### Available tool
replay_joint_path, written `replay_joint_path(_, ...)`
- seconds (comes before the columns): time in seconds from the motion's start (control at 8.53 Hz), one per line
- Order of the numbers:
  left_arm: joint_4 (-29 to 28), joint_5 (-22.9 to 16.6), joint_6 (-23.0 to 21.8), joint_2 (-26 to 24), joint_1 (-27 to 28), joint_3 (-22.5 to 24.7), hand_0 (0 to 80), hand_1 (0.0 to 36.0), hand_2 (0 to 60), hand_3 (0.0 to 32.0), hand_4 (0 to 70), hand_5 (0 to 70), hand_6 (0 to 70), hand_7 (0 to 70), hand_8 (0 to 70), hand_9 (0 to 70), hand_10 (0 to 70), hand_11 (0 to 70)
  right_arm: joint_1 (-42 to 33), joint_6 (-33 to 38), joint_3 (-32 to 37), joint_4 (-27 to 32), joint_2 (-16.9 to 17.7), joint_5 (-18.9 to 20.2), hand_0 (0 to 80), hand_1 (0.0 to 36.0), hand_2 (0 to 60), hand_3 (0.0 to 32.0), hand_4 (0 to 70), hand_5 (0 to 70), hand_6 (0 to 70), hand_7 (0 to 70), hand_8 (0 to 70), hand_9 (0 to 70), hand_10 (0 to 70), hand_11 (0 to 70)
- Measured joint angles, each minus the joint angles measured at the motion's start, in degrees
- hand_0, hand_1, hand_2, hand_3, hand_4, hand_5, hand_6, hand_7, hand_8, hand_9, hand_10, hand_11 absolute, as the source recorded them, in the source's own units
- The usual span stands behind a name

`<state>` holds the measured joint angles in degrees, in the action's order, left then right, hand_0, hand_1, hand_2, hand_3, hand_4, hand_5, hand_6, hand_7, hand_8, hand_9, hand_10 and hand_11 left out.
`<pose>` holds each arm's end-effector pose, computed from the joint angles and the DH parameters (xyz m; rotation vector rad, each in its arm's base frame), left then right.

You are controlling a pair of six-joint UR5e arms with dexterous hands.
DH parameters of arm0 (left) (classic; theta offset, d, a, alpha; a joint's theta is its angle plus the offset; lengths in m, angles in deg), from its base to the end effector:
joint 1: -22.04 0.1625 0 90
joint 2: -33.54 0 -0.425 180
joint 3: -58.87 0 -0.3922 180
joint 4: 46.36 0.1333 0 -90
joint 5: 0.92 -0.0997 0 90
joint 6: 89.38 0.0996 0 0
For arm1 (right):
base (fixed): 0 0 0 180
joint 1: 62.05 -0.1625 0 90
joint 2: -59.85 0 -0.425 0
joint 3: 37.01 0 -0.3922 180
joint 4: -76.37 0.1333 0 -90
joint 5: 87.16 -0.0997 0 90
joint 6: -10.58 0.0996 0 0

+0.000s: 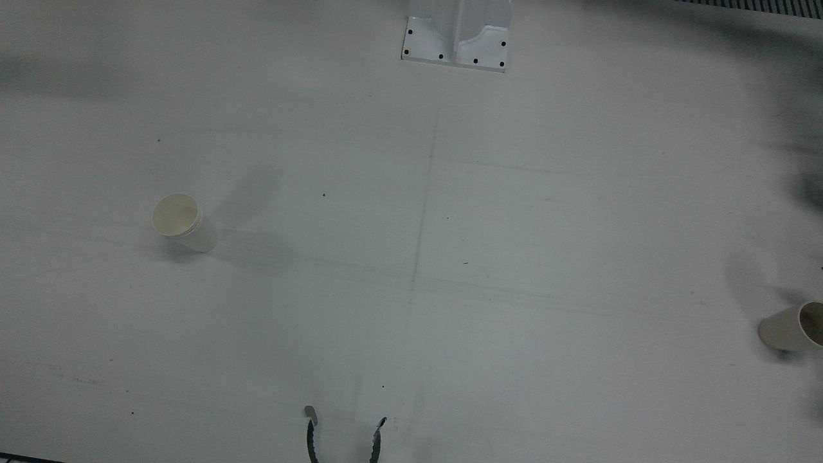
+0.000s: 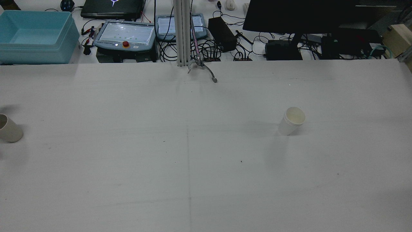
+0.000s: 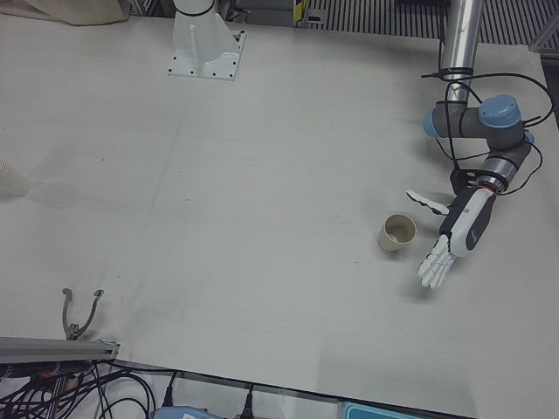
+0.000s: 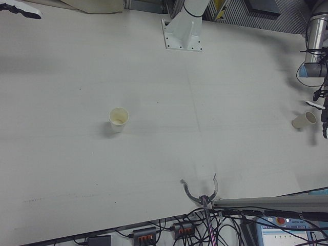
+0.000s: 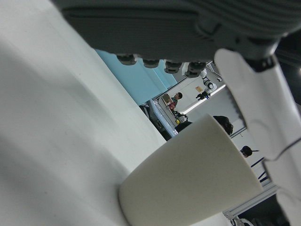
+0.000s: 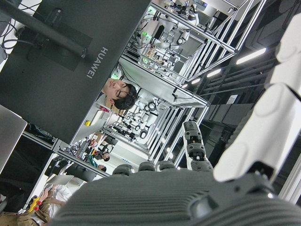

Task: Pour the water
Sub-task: 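Close the left hand around the paper cup at the table edge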

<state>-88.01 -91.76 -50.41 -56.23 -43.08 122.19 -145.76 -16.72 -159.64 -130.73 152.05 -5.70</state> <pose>0.0780 -0.4816 0.8361 0.2427 2.0594 -1.3488 0.1005 -0.4396 0.4824 0.5255 -2.0268 1.9317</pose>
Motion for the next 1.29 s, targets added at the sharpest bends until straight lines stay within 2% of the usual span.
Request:
replay_joint_path(0.82, 0.16, 0.02, -0.42, -1.24, 2.51, -0.20, 46.7, 7.6, 0.0, 0.0, 14.1, 7.4, 4.9, 8.1, 0.5, 0.2, 0.0, 0.0, 1.38, 0.15, -0.60, 0.03, -0.91, -1.20, 43.0, 10.4, 12.1, 0.0, 6.1, 15.1, 1.6, 5.2, 0.0, 0.0, 0.0, 0.0)
replay_joint_path(1.05, 0.57, -0.03, -0.47, -1.41, 2.88, -0.21, 46.7, 7.4, 0.0, 0.0, 16.3, 8.6, 7.3, 11.0, 2.1, 0.9, 0.3, 1.3, 1.59, 0.21, -1.25, 0.03, -0.99, -1.30, 43.2, 10.5, 12.2, 0.0, 6.4, 15.7, 2.0, 6.1, 0.0, 0.0, 0.0, 0.0)
replay_joint_path(1.17, 0.94, -0.03, -0.50, -1.34, 3.07, -0.06, 48.0, 8.9, 0.0, 0.0, 20.9, 11.1, 10.3, 17.2, 5.0, 5.5, 1.9, 3.7, 1.72, 0.25, -1.56, 0.03, -1.02, -1.68, 43.0, 10.4, 12.4, 0.0, 6.2, 15.3, 1.8, 5.7, 0.0, 0.0, 0.0, 0.0)
replay_joint_path(1.29, 1.44, -0.07, -0.65, -1.37, 3.17, 0.25, 48.2, 9.7, 0.2, 0.0, 22.8, 16.2, 10.3, 18.2, 6.1, 6.8, 2.1, 3.9, 2.01, 0.29, -1.72, 0.03, -1.04, -2.00, 42.9, 10.4, 12.2, 0.0, 6.1, 15.5, 1.9, 5.9, 0.0, 0.0, 0.0, 0.0)
